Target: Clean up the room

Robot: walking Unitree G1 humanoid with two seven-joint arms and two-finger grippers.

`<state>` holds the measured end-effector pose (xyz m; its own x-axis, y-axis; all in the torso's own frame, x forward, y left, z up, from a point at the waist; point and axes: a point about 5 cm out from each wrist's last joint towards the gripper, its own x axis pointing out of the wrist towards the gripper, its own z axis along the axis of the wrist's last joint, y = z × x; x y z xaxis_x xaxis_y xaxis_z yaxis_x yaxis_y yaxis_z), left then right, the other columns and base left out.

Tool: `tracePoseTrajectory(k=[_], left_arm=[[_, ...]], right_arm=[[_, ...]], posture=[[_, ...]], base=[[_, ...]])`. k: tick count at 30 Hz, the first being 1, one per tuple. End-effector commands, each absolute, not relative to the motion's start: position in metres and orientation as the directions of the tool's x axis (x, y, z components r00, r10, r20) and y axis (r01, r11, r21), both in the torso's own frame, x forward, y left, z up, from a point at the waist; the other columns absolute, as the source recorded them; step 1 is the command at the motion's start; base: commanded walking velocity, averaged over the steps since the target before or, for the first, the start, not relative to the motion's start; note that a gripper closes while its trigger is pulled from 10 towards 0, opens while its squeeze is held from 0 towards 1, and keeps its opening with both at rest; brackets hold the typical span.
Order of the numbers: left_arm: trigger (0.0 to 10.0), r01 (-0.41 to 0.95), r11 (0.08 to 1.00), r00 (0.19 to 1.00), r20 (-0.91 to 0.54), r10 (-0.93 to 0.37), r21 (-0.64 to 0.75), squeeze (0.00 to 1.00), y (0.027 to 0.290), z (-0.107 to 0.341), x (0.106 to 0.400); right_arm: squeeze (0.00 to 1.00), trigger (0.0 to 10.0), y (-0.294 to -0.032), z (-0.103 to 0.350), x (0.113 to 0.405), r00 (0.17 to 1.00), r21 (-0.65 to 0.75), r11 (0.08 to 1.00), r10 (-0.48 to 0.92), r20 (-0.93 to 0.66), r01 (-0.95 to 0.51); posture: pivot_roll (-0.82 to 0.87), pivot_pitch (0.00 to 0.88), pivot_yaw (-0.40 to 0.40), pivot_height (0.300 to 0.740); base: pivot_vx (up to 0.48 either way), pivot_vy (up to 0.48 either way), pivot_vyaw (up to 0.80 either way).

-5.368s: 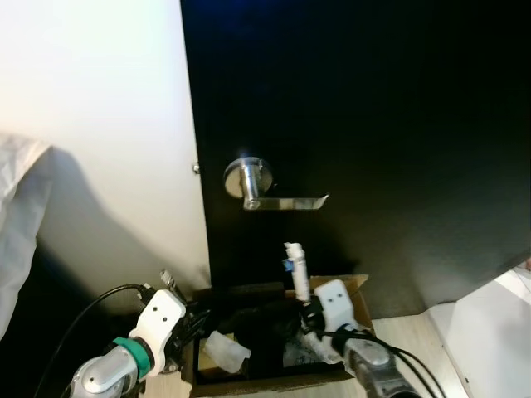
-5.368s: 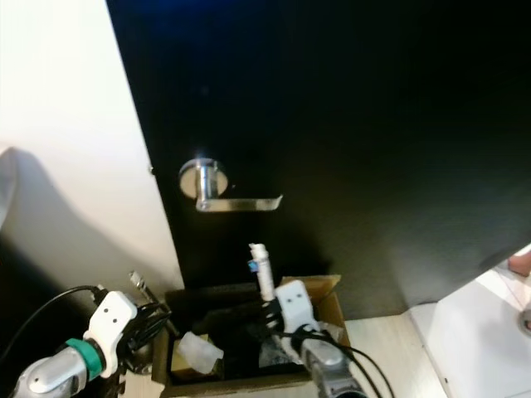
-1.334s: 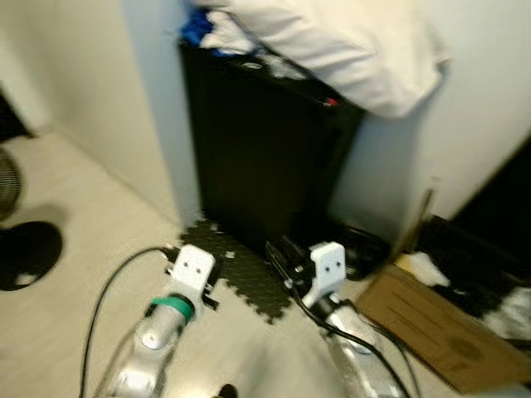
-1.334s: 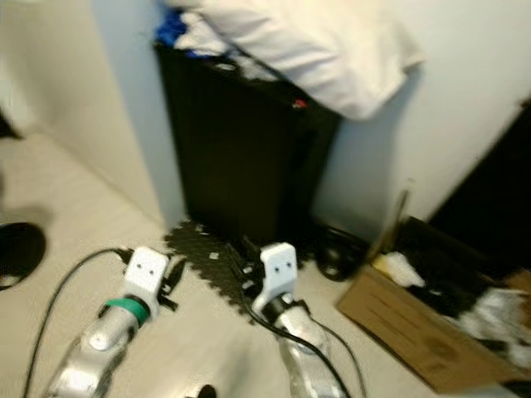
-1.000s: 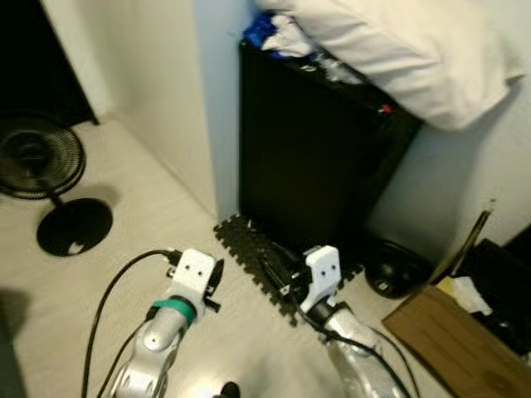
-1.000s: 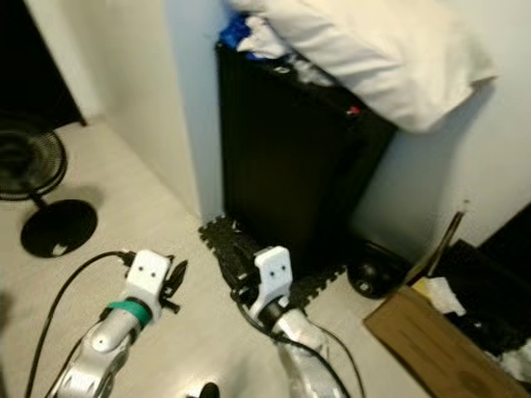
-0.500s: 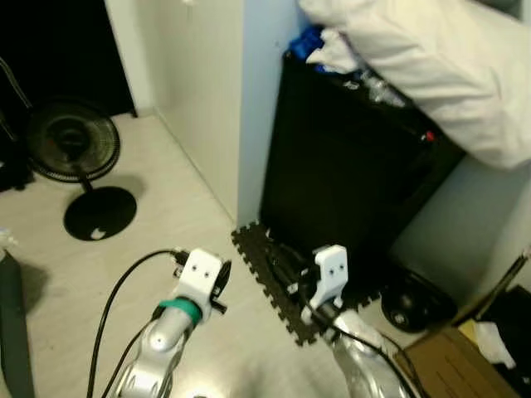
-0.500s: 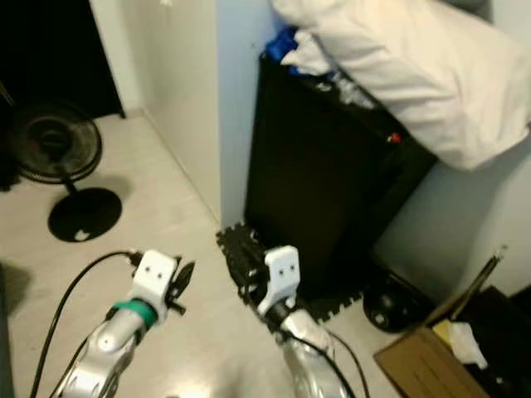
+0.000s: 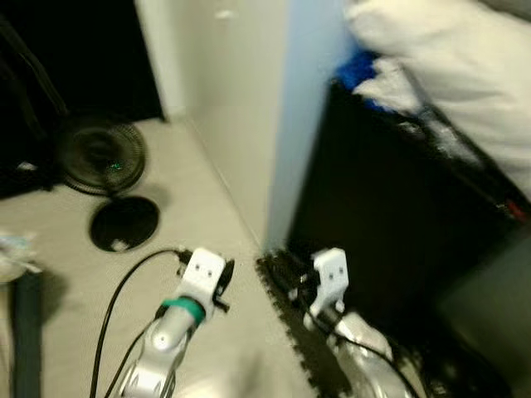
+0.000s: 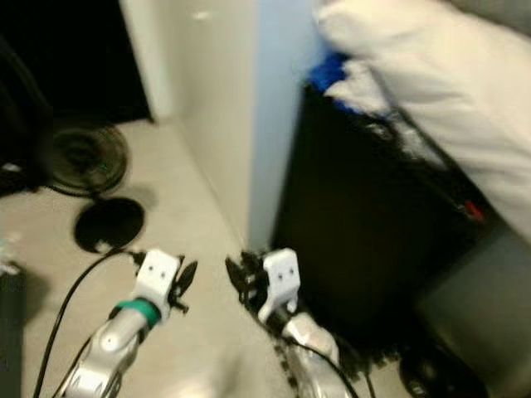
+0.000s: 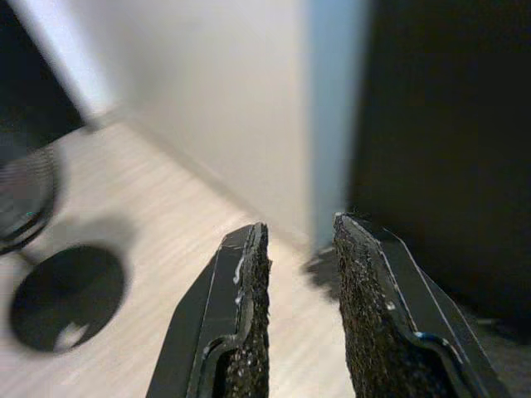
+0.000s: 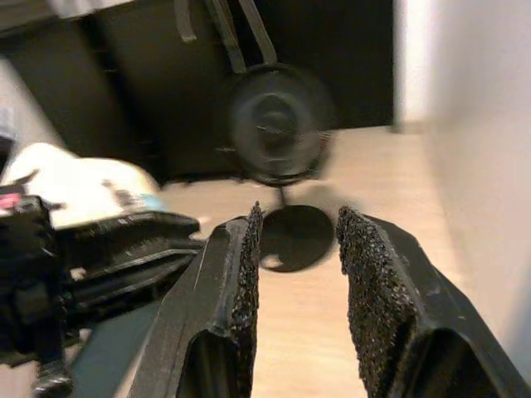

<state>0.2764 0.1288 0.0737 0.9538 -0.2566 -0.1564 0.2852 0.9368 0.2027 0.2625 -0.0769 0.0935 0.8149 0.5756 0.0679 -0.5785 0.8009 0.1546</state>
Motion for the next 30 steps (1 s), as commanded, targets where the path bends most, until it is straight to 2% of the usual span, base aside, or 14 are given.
tracePoseTrajectory(k=[1,7,15,20,23,27,28,30], left_arm=[[10.0,0.284,0.94,0.95,-0.186,-0.25,0.19,0.0,0.129,0.068,0.274],[10.0,0.291,0.94,0.948,-0.189,-0.258,0.177,0.0,0.127,0.067,0.273],[10.0,0.293,0.935,0.95,-0.173,-0.26,0.201,0.0,0.127,0.069,0.274],[10.0,0.293,0.933,0.95,-0.176,-0.259,0.21,0.0,0.128,0.068,0.273],[10.0,0.292,0.933,0.95,-0.177,-0.257,0.209,0.0,0.128,0.067,0.273],[10.0,0.292,0.933,0.95,-0.177,-0.257,0.209,0.0,0.128,0.067,0.273],[10.0,0.292,0.933,0.95,-0.178,-0.257,0.209,0.0,0.129,0.067,0.272],[10.0,0.292,0.933,0.95,-0.178,-0.257,0.21,0.0,0.129,0.067,0.272]], right_arm=[[0.0,10.0,-0.075,0.091,0.259,0.801,0.158,0.787,0.597,0.05,-0.597],[0.0,10.0,-0.072,0.091,0.255,0.77,0.149,0.758,0.636,0.049,-0.635],[0.0,10.0,-0.074,0.092,0.259,0.791,0.158,0.777,0.61,0.049,-0.61],[0.0,10.0,-0.078,0.094,0.262,0.806,0.17,0.79,0.589,0.057,-0.589],[0.0,10.0,-0.084,0.094,0.266,0.846,0.192,0.826,0.53,0.059,-0.53],[0.0,10.0,-0.084,0.094,0.266,0.846,0.192,0.826,0.53,0.059,-0.53],[0.0,10.0,-0.091,0.093,0.271,0.879,0.224,0.853,0.473,0.053,-0.472],[0.0,10.0,-0.094,0.093,0.273,0.888,0.234,0.859,0.458,0.051,-0.456]], posture=[[0.04,0.037,0.008,0.74],[0.04,0.035,0.006,0.74],[0.04,0.032,0.005,0.74],[0.04,0.03,0.004,0.74],[0.04,0.031,0.002,0.74],[0.04,0.031,0.002,0.74],[0.05,0.033,0.003,0.74],[0.05,0.033,0.003,0.74]], base=[[0.0,0.0,0.61],[0.0,0.0,0.65],[0.096,0.0,0.65],[0.48,0.0,0.0],[0.48,0.0,0.0],[0.48,0.0,0.0],[0.48,0.0,0.0],[0.48,0.0,0.0]])
